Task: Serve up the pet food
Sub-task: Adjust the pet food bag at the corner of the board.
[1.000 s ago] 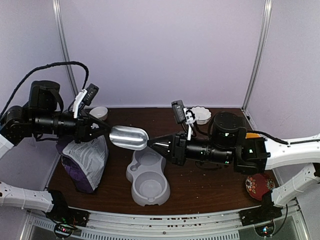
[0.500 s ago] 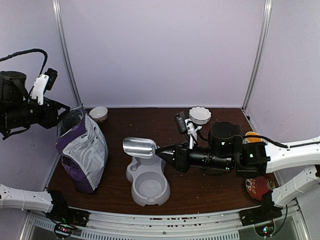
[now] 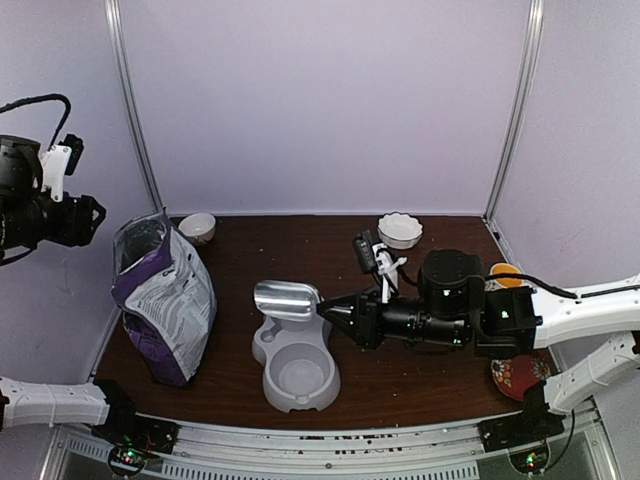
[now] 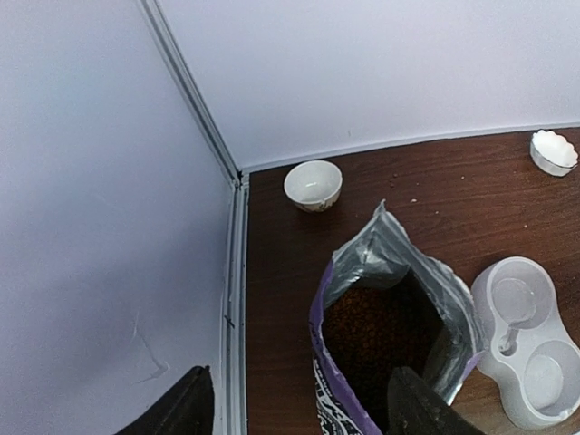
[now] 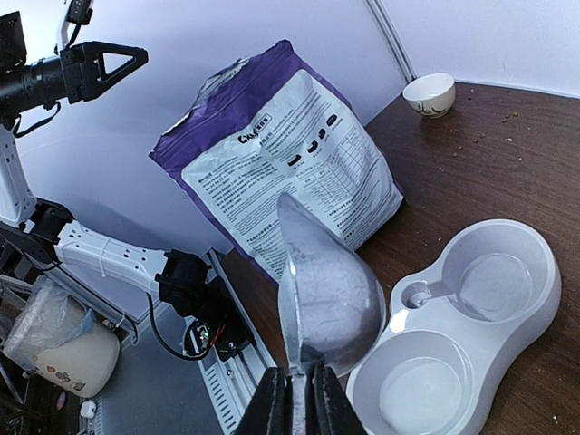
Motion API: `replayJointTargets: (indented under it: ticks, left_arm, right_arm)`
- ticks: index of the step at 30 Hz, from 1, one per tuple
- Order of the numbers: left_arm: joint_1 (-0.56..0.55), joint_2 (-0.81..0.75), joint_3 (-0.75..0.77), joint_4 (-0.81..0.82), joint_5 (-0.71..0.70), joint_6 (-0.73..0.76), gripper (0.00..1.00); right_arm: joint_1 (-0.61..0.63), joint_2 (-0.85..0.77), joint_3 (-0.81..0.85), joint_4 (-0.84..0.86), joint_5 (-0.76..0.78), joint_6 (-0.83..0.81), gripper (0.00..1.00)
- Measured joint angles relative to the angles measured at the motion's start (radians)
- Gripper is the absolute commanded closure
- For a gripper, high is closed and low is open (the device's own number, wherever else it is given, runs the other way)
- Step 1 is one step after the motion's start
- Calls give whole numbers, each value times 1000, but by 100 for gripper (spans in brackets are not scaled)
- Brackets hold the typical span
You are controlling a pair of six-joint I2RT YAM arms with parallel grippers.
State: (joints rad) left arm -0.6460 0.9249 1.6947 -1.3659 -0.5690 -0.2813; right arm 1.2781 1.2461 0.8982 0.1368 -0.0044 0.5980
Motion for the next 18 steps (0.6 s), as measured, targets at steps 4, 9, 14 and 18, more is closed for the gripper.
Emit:
replayJointTargets:
  ticks: [4, 9, 14, 18]
  left_arm:
    - [104, 20, -13, 1, 58, 37, 26]
    - [187, 66, -39, 2, 144, 50, 29]
    - [282, 128, -55, 3, 258, 46, 38]
    - [302, 159, -109, 8, 333, 29, 46]
  right_arm:
    - [0, -1, -8, -15, 5, 0, 100]
    - [0, -1, -9, -21, 6, 0, 100]
    - [0, -1, -12, -21, 6, 0, 100]
    - [0, -1, -18, -22, 6, 1, 100]
